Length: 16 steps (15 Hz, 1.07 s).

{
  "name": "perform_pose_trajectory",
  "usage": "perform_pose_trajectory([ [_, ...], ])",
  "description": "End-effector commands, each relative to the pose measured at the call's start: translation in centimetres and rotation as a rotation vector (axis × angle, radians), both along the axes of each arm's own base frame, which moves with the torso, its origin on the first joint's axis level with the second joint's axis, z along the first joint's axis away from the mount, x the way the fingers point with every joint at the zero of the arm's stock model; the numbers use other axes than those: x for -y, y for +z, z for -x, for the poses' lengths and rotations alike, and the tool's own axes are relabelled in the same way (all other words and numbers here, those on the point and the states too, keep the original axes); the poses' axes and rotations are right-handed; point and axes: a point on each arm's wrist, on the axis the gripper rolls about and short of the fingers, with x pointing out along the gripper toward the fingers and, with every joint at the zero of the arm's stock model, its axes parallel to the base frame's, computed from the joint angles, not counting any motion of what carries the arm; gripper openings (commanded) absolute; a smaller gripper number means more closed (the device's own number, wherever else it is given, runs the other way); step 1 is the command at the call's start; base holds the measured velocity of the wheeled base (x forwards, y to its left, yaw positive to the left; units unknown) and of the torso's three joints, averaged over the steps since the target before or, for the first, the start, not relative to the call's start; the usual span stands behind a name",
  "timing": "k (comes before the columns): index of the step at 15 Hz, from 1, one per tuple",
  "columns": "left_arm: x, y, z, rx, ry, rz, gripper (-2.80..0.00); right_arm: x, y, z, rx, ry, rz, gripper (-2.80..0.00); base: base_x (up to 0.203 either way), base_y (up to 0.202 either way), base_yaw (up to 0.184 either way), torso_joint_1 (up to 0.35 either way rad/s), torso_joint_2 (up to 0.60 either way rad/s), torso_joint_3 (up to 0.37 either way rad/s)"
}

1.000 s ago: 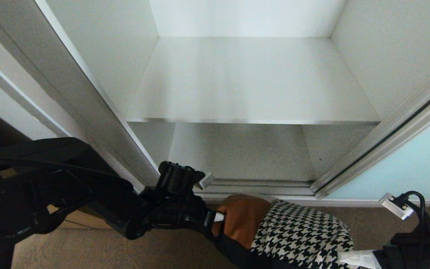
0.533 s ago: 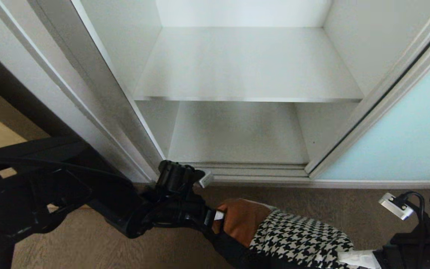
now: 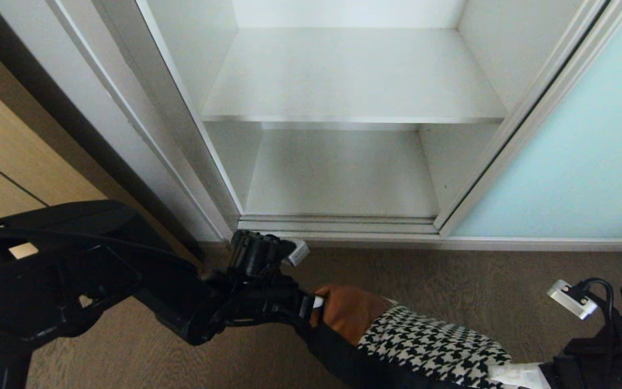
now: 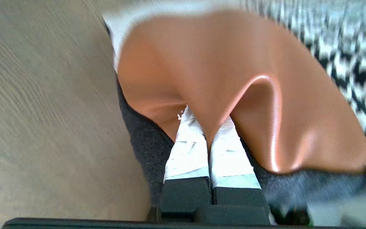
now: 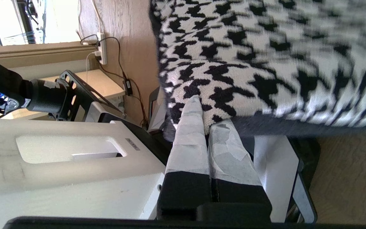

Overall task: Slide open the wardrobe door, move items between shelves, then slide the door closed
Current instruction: Place the pillow on the higher shelf

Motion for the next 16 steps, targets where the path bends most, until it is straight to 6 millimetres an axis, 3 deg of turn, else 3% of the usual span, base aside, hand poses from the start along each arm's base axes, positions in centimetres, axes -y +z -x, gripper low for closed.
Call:
perform_pose_trajectory([
  [1, 0.04, -0.24, -0.08, -0.013, 0.026, 0.024, -2.8, -0.02, -0.04, -0.03, -0.002, 0.003, -0.002, -2.8, 0.0, 0.0, 0.0, 0.0, 0.0, 0.0],
  [9, -0.15, 0.25, 0.24, -0.002, 0.028, 0.029, -2.8, -0.02, 0.04, 0.01, 0.004, 0.004, -0.004, -2.8, 0.0, 0.0, 0.0, 0.0, 0.0, 0.0],
  [16, -0.13, 0.63, 0.31, 0.01, 0.029, 0.032, -2.8, -0.02, 0.06, -0.03, 0.006, 0.005, -0.003, -2.8, 0.0, 0.0, 0.0, 0.002, 0.0, 0.164],
])
